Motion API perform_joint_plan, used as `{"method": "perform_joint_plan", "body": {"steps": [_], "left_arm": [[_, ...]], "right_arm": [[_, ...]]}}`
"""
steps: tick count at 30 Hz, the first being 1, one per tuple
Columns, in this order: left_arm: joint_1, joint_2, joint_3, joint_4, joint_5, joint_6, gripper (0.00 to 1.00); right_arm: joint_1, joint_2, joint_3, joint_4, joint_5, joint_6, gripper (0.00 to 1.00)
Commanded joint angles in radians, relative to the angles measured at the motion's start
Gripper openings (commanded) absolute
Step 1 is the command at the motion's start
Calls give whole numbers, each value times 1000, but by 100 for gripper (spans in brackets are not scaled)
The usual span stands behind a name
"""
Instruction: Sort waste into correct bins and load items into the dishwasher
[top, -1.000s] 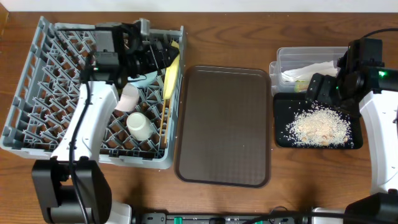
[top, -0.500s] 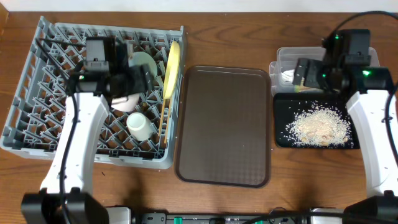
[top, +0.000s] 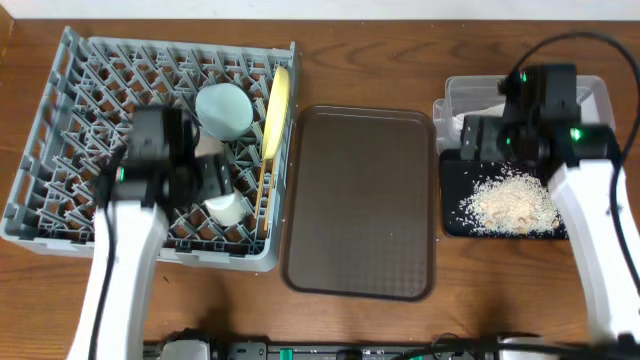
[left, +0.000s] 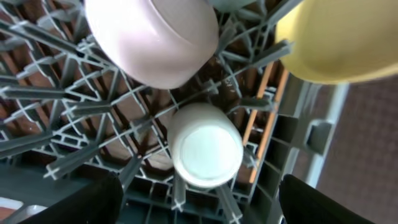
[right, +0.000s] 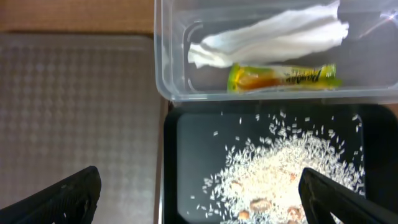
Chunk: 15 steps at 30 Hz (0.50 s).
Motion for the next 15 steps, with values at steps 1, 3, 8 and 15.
{"method": "perform_joint_plan", "body": {"steps": [1, 3, 8, 15], "left_arm": [[2, -237, -148, 64, 37, 77, 84], [2, -375, -226, 99, 60, 78, 84], [2, -652, -317, 91, 59, 71, 84], [2, -839, -318, 90, 59, 71, 84]], "right_arm": [[-1, -210, -157, 81, 16, -10, 99], [-1, -331, -248, 133, 25, -7, 99], [-1, -555, -378, 152, 25, -6, 99], [-1, -706, -411, -11, 24, -6, 99]]}}
